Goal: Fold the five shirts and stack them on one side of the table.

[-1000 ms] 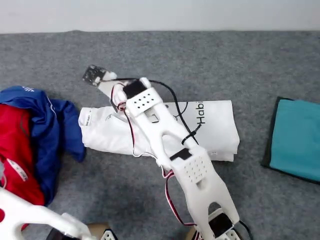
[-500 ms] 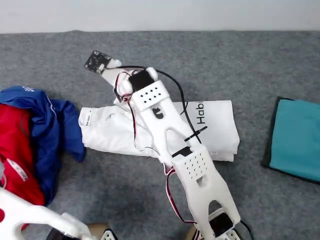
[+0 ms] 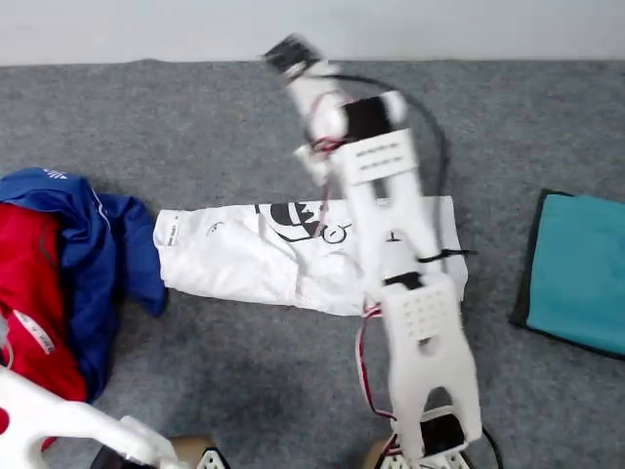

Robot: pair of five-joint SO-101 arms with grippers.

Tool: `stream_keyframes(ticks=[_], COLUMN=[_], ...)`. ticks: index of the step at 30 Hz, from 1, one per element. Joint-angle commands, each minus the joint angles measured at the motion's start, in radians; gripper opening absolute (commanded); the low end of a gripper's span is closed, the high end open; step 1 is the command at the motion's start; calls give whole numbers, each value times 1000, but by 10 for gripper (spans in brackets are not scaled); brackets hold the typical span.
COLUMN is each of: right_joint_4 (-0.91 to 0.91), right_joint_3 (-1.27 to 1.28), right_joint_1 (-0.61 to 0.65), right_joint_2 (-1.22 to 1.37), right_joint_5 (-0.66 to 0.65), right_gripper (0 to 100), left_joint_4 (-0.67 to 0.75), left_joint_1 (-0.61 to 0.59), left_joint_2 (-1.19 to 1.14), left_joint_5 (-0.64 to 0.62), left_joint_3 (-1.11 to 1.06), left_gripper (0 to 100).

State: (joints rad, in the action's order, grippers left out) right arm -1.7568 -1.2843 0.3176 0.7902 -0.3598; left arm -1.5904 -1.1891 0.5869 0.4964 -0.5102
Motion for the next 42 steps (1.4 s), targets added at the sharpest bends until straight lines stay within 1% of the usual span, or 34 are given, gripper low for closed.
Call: stream_keyframes(ticks=[1, 7, 13, 20, 26, 30, 34, 37, 42], right_joint_4=[-42, -41, -39, -22, 94, 206, 294, 269, 200], right_joint_3=[215, 643, 904, 1051, 1152, 1318, 1484, 1510, 1421], right_joint_1=[-82, -182, -254, -352, -452, -496, -503, -501, -498], right_joint_2=[-202, -426, -556, -581, -581, -581, -585, -596, -696], right_joint_5=[48, 83, 83, 80, 77, 55, 20, 20, 23], right_gripper=[20, 15, 14, 14, 14, 14, 14, 13, 13], left_joint_4=[-6, -6, -5, -3, 0, -2, -3, -5, 0], left_joint_1=[-5, 0, 5, 5, 6, 6, 6, 6, 11], left_joint_2=[32, 28, 28, 26, 25, 26, 29, 29, 25], left_joint_5=[20, 20, 20, 20, 20, 20, 20, 20, 21], left_joint_3=[7, 5, 5, 5, 5, 5, 5, 5, 5], left_gripper=[8, 8, 8, 8, 8, 8, 8, 8, 8])
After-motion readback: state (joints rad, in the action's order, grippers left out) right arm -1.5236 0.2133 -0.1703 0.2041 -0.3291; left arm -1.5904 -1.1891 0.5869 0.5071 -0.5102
